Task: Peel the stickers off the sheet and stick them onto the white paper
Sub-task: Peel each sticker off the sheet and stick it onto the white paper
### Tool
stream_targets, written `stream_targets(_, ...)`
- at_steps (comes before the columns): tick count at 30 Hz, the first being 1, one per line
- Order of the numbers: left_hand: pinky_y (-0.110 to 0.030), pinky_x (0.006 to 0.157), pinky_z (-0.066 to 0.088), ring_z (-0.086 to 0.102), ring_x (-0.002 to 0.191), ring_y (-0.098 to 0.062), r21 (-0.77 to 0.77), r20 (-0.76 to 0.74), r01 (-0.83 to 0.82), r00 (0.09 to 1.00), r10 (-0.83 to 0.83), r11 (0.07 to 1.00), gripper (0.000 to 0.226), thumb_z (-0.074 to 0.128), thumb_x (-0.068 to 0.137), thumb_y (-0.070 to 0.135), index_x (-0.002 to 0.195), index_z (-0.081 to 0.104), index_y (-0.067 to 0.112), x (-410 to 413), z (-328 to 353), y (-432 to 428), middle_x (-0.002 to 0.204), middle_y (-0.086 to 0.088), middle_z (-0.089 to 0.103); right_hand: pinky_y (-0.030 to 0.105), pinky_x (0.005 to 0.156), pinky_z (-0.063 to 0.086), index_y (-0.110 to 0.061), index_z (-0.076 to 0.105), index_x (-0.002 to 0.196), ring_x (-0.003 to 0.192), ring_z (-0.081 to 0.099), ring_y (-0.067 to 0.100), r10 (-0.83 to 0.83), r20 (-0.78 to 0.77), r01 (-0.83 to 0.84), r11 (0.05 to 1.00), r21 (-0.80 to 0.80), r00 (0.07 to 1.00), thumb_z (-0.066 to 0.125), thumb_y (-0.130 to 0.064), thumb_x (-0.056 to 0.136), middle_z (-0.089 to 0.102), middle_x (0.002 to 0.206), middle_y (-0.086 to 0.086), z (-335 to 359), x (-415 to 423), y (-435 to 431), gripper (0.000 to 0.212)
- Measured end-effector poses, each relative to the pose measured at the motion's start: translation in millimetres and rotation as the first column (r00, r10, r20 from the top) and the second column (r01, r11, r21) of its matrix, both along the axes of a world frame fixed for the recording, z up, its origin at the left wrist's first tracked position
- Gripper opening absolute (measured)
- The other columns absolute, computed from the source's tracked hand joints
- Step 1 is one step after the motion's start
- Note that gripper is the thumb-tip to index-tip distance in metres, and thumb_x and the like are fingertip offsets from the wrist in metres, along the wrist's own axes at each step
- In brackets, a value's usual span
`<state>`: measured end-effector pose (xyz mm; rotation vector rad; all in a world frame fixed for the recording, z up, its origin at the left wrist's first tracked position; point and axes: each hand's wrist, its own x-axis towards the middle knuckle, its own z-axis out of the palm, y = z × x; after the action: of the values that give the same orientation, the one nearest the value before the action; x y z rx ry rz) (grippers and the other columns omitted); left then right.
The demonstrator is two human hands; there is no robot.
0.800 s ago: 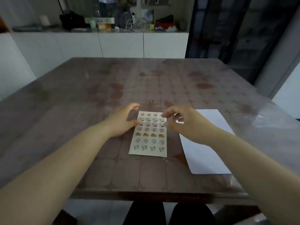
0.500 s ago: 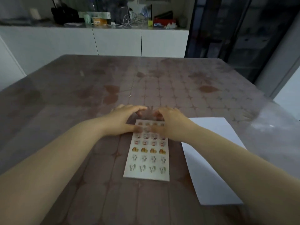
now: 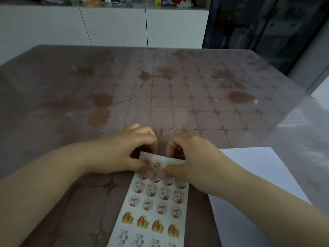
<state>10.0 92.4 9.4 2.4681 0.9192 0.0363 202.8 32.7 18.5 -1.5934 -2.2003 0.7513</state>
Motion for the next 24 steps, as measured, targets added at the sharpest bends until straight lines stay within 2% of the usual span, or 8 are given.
stream_targets(2, -0.009, 0.075, 0.03, 0.038, 0.098, 0.003, -0.001, 0.065, -0.035, 0.997, 0.035, 0.999, 0.027, 0.055, 0.07, 0.063, 0.08, 0.047, 0.039, 3, -5, 1, 0.098, 0.024, 0.042, 0.022, 0.053, 0.044, -0.033, 0.049, 0.082, 0.07, 0.054, 0.004, -0.03, -0.059, 0.03, 1.0, 0.002, 0.998, 0.072, -0.034, 0.076, 0.056, 0.082, -0.013, 1, 3, 2, 0.024)
stream_targets(4, -0.01, 0.07, 0.036, 0.047, 0.091, 0.001, -0.066, 0.162, -0.143, 0.975, 0.152, 0.988, 0.032, 0.065, 0.071, 0.062, 0.081, 0.051, 0.035, 7, -3, -2, 0.094, 0.02, 0.05, 0.019, 0.058, 0.048, -0.036, 0.048, 0.087, 0.069, 0.058, 0.001, -0.081, -0.13, 0.085, 0.996, 0.02, 0.988, 0.072, -0.031, 0.078, 0.061, 0.083, -0.014, 1, 7, 6, 0.026)
stream_targets(7, -0.012, 0.073, 0.049, 0.065, 0.084, 0.0, -0.32, 0.335, -0.257, 0.869, 0.363, 0.912, 0.014, 0.071, 0.078, 0.03, 0.088, 0.061, 0.028, 7, 1, -3, 0.092, 0.015, 0.069, 0.011, 0.056, 0.046, -0.037, 0.048, 0.088, 0.069, 0.058, -0.003, -0.162, -0.246, 0.177, 0.983, 0.04, 0.956, 0.073, -0.028, 0.078, 0.063, 0.087, -0.015, -3, 14, 14, 0.028)
stream_targets(9, -0.018, 0.08, 0.054, 0.07, 0.086, -0.006, -0.423, 0.414, -0.268, 0.793, 0.448, 0.865, 0.016, 0.068, 0.08, 0.016, 0.094, 0.064, 0.021, 6, 2, -1, 0.091, 0.006, 0.074, 0.012, 0.058, 0.047, -0.035, 0.05, 0.087, 0.073, 0.057, -0.002, -0.181, -0.303, 0.213, 0.974, 0.077, 0.936, 0.073, -0.028, 0.078, 0.061, 0.088, -0.015, -7, 15, 16, 0.025)
stream_targets(12, -0.015, 0.071, 0.053, 0.071, 0.08, -0.007, -0.523, 0.479, -0.269, 0.692, 0.54, 0.809, 0.02, 0.069, 0.073, 0.013, 0.093, 0.066, 0.017, 8, 0, -2, 0.084, 0.002, 0.076, 0.015, 0.074, 0.036, -0.032, 0.056, 0.09, 0.094, 0.046, 0.008, -0.152, -0.172, 0.207, 0.906, 0.37, 0.973, 0.071, -0.031, 0.079, 0.051, 0.096, -0.019, -14, 12, 14, 0.019)
stream_targets(14, -0.016, 0.066, 0.053, 0.071, 0.076, -0.008, -0.565, 0.496, -0.261, 0.651, 0.575, 0.783, 0.018, 0.069, 0.072, 0.009, 0.09, 0.067, 0.012, 11, -1, -4, 0.082, -0.001, 0.076, 0.024, 0.084, 0.029, -0.028, 0.064, 0.093, 0.096, 0.043, 0.015, -0.147, -0.103, 0.179, 0.83, 0.529, 0.984, 0.066, -0.038, 0.079, 0.051, 0.101, -0.011, -18, 8, 14, 0.018)
stream_targets(17, -0.024, 0.069, 0.057, 0.071, 0.076, -0.015, -0.606, 0.505, -0.235, 0.625, 0.596, 0.76, 0.022, 0.07, 0.068, 0.011, 0.089, 0.067, 0.006, 14, -2, -10, 0.086, -0.009, 0.075, 0.027, 0.09, 0.027, -0.027, 0.07, 0.096, 0.094, 0.042, 0.015, -0.162, -0.071, 0.171, 0.766, 0.619, 0.984, 0.056, -0.047, 0.08, 0.057, 0.1, -0.005, -22, 3, 15, 0.028)
stream_targets(24, -0.019, 0.071, 0.055, 0.072, 0.082, -0.014, -0.664, 0.573, -0.166, 0.513, 0.639, 0.729, 0.028, 0.067, 0.07, 0.008, 0.098, 0.066, 0.007, 19, 0, -21, 0.089, -0.009, 0.075, 0.031, 0.09, 0.027, -0.028, 0.073, 0.095, 0.086, 0.049, 0.018, -0.16, -0.09, 0.177, 0.698, 0.694, 0.983, 0.06, -0.048, 0.079, 0.065, 0.087, -0.01, -20, -1, 16, 0.029)
